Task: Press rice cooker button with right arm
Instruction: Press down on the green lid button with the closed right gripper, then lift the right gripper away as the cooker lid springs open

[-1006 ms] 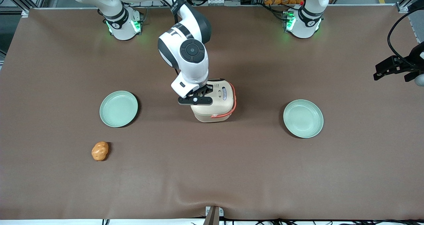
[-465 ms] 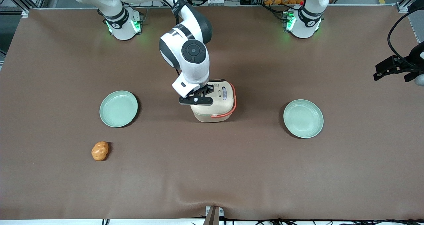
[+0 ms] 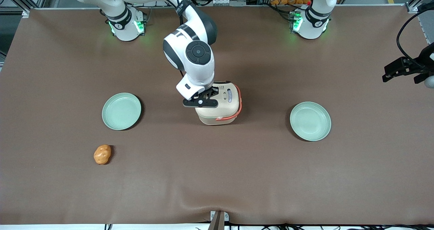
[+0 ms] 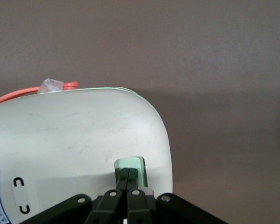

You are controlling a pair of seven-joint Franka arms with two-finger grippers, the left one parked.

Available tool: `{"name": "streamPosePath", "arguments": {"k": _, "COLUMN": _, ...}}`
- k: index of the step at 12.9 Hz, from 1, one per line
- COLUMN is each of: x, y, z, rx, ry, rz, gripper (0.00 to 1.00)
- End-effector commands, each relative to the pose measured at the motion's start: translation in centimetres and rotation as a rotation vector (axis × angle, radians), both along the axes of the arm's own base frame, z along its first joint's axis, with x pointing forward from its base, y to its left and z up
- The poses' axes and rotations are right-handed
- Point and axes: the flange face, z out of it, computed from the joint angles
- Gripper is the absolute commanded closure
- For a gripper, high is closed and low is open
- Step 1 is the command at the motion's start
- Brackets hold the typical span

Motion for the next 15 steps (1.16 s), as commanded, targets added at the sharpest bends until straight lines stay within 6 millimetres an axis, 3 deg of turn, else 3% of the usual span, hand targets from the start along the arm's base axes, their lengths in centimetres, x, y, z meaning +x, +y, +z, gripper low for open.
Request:
{"name": "streamPosePath", "arguments": {"k": 1, "x": -0.2, "y": 0.3, "z": -3.7, "rx": -0.032, "ry": 0.013, "rz": -0.021, "gripper": 1.00}}
{"name": "streamPosePath", "arguments": {"k": 5, "x": -0.1, "y": 0.7, "z": -1.3, "rx": -0.002, "ry": 0.000, "rz": -0.017, "gripper": 1.00}}
{"name": "streamPosePath", "arguments": {"k": 12, "x": 0.4, "y": -0.4, "z": 8.0, "rx": -0.013, "ry": 0.010, "rz": -0.026, "gripper": 1.00}}
{"name": "streamPosePath", "arguments": {"k": 15, "x": 1.2, "y": -2.8, "z": 12.5, "rx": -0.017, "ry": 0.023, "rz": -0.053, "gripper": 0.98}}
